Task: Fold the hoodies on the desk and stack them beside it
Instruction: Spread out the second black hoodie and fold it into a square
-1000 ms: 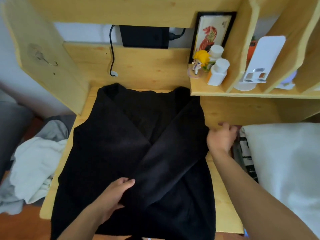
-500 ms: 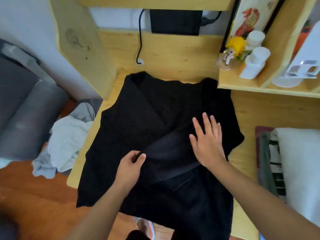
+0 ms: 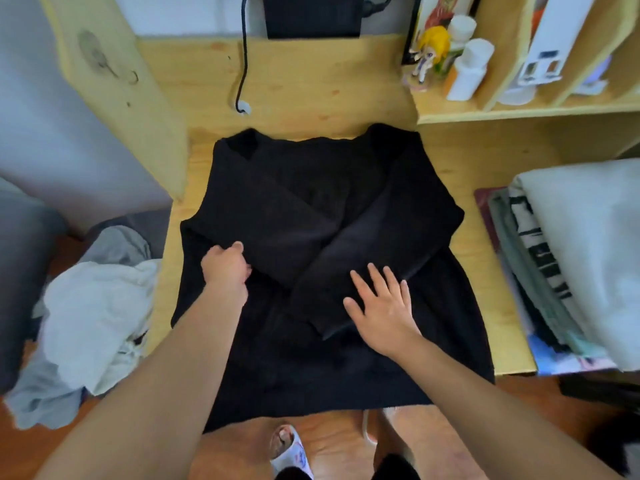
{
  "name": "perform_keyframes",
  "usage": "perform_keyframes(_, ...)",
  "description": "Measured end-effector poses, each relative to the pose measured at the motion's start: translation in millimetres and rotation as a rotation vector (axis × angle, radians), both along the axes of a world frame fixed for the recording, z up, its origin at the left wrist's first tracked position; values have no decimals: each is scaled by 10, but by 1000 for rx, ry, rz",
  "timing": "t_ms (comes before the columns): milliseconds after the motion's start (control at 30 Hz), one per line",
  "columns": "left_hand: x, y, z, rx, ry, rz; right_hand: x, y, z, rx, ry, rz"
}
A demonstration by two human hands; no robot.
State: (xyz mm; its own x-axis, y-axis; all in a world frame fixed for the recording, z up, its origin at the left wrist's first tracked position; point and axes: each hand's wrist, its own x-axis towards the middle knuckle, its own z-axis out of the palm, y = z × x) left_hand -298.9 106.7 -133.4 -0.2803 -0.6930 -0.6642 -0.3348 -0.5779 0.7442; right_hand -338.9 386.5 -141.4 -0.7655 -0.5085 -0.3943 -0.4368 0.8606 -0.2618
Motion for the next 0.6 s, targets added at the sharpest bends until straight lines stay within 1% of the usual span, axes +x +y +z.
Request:
perform_keyframes(33, 53, -94, -87, -102, -61, -25, 38, 31, -52, 44, -22, -30)
perform_keyframes(100, 191, -201, -235, -215, -180, -129, 48, 12, -91, 48, -38, -64)
perform_keyframes(167, 342, -173, -231, -344, -290, -246, 62, -74, -8, -79, -14, -184)
perform_keyframes(200, 452, -111, -199, -458, -327, -315, 83, -118, 39, -169, 53, -245)
perform_keyframes(233, 608, -35, -151, -624, -359, -418, 121, -141, 65, -231, 134, -261)
perform_keyframes(267, 807, 47, -154, -819, -397, -569, 168, -138, 76, -212, 190, -202)
perform_keyframes(300, 1047, 157, -153, -964, -453, -738, 225, -108, 60, -123, 184, -92)
perform_keyframes(333, 1323, 237, -221, -1067, -514, -909, 280, -66, 14, 5, 124, 15)
perform_keyframes(367, 1628, 291, -339, -1116, -599, -1047, 299, -27, -42, 115, 42, 88)
perform_keyframes(400, 1915, 331, -438, -1136, -690, -1126, 278, -5, -69, 163, -22, 109)
perform_keyframes(433, 2156, 340, -512, -1117, -720, -1118, 243, -11, -52, 144, -75, 89)
perform_keyframes(467, 2353, 344, -541, -1090, -726, -1041, 231, -16, 2, 86, -87, 58)
perform_keyframes(500, 2489, 374, -501, -1010, -743, -920, 258, 4, 79, -14, -41, 11)
perform_keyframes(533, 2599, 398, -481, -901, -761, -783, 331, 61, 162, -157, 38, -67)
perform_keyframes(600, 2726, 502, -404, -661, -709, -512, 644, 278, 305, -474, 170, -343)
